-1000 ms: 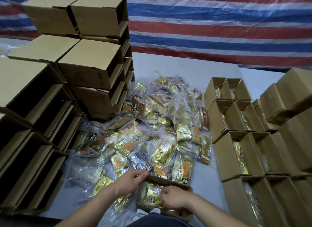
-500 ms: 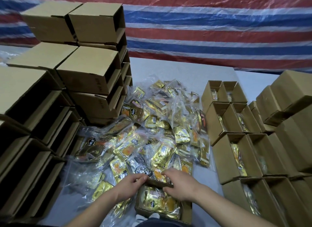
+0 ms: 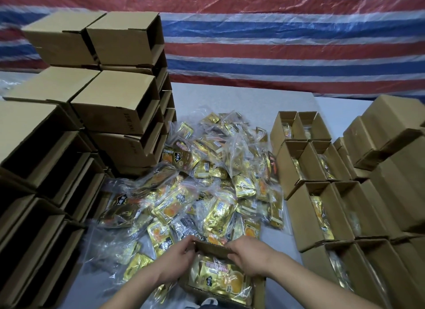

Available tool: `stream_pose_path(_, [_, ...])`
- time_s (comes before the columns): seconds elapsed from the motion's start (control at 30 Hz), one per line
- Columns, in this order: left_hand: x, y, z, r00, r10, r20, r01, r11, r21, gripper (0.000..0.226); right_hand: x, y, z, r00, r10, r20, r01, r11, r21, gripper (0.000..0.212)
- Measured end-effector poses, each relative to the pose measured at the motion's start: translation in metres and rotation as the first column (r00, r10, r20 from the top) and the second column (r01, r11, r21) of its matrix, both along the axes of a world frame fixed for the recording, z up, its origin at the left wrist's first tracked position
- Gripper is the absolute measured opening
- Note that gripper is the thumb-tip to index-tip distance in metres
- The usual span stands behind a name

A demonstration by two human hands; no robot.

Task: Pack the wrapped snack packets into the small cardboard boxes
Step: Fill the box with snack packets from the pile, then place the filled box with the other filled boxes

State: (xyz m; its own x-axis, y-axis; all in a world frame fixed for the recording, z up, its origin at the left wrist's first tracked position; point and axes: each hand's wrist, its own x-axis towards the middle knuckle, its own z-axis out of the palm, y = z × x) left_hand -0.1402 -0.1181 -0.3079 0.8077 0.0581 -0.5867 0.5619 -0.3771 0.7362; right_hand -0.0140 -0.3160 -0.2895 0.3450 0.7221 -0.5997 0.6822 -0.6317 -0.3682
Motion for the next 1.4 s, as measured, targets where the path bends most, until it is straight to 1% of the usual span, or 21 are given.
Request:
stream_pose_path(0.1, [0.021,0.006,0.032,0.999,0.003,0.037,-0.004,1.0,0.03,0.019,0.019,0.001,0.036,0.999,-0.039,0.032,0.037,0.999,0.038,0.015])
stream_pose_path(0.17, [0.044,0.01,0.056,0.995,0.006,0.097,-0.014,0.997,0.078,0.017,0.036,0.003,0.062,0.995,-0.078,0.067,0.074,0.995,0.07,0.015])
stream_pose_path(0.23, [0.07,0.009,0.083,0.986,0.038,0.164,-0.054,0.994,0.096,0.019,0.055,0.006,0.085,0.988,-0.12,0.097,0.108,0.988,0.112,0.012])
stream_pose_path(0.3, [0.092,0.005,0.109,0.969,0.08,0.233,-0.099,0.993,0.068,0.02,0.073,0.008,0.109,0.975,-0.172,0.14,0.15,0.977,0.154,0.011])
stream_pose_path(0.4, [0.118,0.0,0.138,0.923,0.13,0.363,-0.168,0.983,0.077,0.03,0.095,0.003,0.139,0.946,-0.267,0.183,0.223,0.948,0.229,0.022])
stream_pose_path(0.5, [0.133,-0.008,0.155,0.845,0.262,0.467,-0.277,0.96,-0.038,0.03,0.112,-0.007,0.162,0.903,-0.385,0.192,0.317,0.897,0.309,0.018])
stream_pose_path(0.57, [0.14,-0.017,0.16,0.792,0.329,0.514,-0.317,0.941,-0.114,0.028,0.12,-0.015,0.169,0.865,-0.48,0.149,0.404,0.84,0.361,0.016])
stream_pose_path(0.6, [0.142,-0.023,0.161,0.776,0.355,0.521,-0.328,0.933,-0.147,0.034,0.124,-0.018,0.169,0.845,-0.522,0.12,0.445,0.809,0.383,0.014])
stream_pose_path(0.67, [0.149,-0.035,0.163,0.759,0.41,0.505,-0.359,0.911,-0.202,0.063,0.133,-0.025,0.166,0.796,-0.6,0.079,0.519,0.745,0.419,0.012])
stream_pose_path(0.7, [0.153,-0.043,0.163,0.759,0.428,0.49,-0.368,0.904,-0.219,0.078,0.139,-0.029,0.162,0.768,-0.637,0.068,0.554,0.713,0.429,0.014])
stream_pose_path(0.73, [0.158,-0.052,0.164,0.764,0.429,0.482,-0.36,0.903,-0.233,0.09,0.145,-0.032,0.158,0.734,-0.677,0.062,0.59,0.679,0.437,0.021])
stream_pose_path(0.8, [0.169,-0.069,0.167,0.794,0.394,0.463,-0.293,0.916,-0.275,0.101,0.157,-0.037,0.151,0.657,-0.753,0.052,0.66,0.607,0.443,0.034])
stream_pose_path(0.9, [0.199,-0.095,0.164,0.863,0.341,0.373,-0.217,0.917,-0.335,0.096,0.179,-0.047,0.148,0.561,-0.826,0.044,0.728,0.518,0.45,0.038])
stream_pose_path(1.0, [0.242,-0.115,0.16,0.879,0.315,0.358,-0.202,0.926,-0.32,0.081,0.207,-0.059,0.152,0.497,-0.862,0.095,0.763,0.487,0.425,0.039])
stream_pose_path(1.07, [0.274,-0.126,0.161,0.883,0.301,0.359,-0.18,0.925,-0.334,0.067,0.231,-0.068,0.155,0.46,-0.879,0.126,0.783,0.469,0.409,0.038])
stream_pose_path(1.1, [0.289,-0.131,0.162,0.887,0.287,0.361,-0.159,0.925,-0.345,0.064,0.244,-0.072,0.157,0.444,-0.884,0.144,0.789,0.462,0.405,0.038])
stream_pose_path(1.17, [0.321,-0.138,0.162,0.893,0.261,0.367,-0.126,0.927,-0.353,0.064,0.271,-0.08,0.159,0.414,-0.895,0.168,0.795,0.445,0.412,0.038])
stream_pose_path(1.23, [0.353,-0.144,0.159,0.905,0.241,0.349,-0.118,0.934,-0.338,0.073,0.298,-0.087,0.16,0.378,-0.909,0.178,0.803,0.417,0.426,0.038])
stream_pose_path(1.3, [0.384,-0.151,0.156,0.931,0.211,0.299,-0.117,0.946,-0.303,0.083,0.324,-0.092,0.159,0.347,-0.915,0.205,0.811,0.403,0.424,0.035])
stream_pose_path(1.4, [0.429,-0.161,0.145,0.955,0.146,0.259,-0.075,0.961,-0.266,0.081,0.367,-0.098,0.155,0.323,-0.915,0.24,0.817,0.398,0.418,0.032])
